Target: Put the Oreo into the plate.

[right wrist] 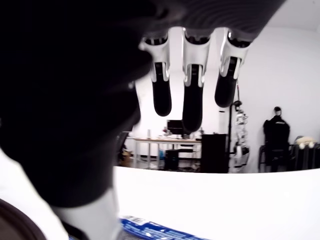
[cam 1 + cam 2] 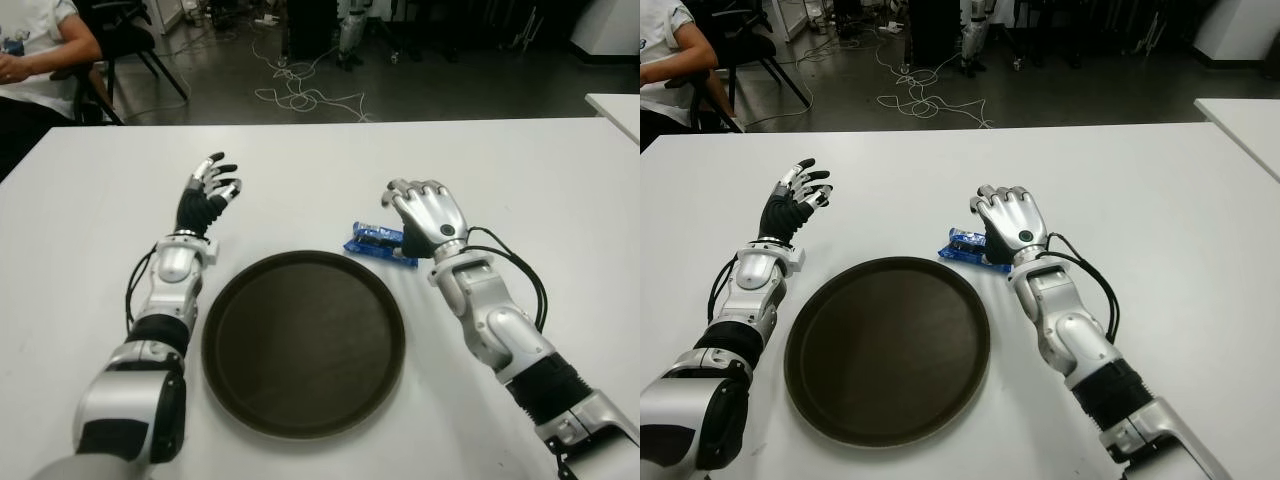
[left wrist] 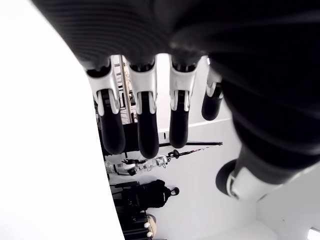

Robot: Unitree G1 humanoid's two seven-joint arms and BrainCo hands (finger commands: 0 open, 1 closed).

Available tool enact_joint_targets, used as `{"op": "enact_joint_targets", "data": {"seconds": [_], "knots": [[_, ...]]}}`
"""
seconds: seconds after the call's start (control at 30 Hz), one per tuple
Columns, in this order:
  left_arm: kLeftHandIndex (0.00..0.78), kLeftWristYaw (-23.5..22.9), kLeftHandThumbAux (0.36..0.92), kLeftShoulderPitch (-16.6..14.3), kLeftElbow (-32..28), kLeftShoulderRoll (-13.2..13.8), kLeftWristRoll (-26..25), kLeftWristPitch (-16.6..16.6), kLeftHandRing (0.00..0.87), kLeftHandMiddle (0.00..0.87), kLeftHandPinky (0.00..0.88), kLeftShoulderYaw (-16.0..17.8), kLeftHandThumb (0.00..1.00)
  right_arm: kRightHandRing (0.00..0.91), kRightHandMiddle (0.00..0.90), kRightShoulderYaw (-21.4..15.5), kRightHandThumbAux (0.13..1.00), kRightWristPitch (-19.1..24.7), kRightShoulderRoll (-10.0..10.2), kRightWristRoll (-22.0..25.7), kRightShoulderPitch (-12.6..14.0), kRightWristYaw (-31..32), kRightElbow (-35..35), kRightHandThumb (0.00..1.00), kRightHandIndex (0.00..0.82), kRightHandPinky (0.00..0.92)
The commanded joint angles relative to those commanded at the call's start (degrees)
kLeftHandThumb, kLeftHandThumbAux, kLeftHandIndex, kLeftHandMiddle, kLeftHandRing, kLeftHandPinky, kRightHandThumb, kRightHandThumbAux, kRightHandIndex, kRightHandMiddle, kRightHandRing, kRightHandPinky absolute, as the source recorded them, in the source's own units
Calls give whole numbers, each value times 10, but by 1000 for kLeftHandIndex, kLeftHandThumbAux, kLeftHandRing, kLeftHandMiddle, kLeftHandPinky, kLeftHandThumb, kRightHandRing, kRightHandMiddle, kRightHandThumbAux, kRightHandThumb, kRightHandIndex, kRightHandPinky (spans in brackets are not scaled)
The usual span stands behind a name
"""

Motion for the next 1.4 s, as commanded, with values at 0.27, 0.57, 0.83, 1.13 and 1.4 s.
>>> {"op": "enact_joint_targets", "data": {"seconds": [0.27,0.57,0.83,1.13,1.4], "knots": [[126,-1,700,0,0,1,0,-1,248,232,286,-1,459,547,546,7,927,12,-4,-12,4,33,-23,0,425,517],[132,-6,680,1,-2,-3,-8,0,254,237,289,4,454,533,532,8,920,25,0,-21,14,65,-49,0,408,500],[128,-11,671,-1,1,-1,-10,5,251,231,288,6,447,399,398,10,916,28,-2,-34,20,84,-69,0,331,377],[130,-2,679,-3,2,-3,-3,1,255,234,293,1,432,228,232,12,865,27,0,-42,14,112,-82,0,224,222],[131,0,672,-4,3,-2,-2,1,259,238,296,0,461,221,225,12,861,13,-4,-45,7,116,-80,0,230,213]]}}
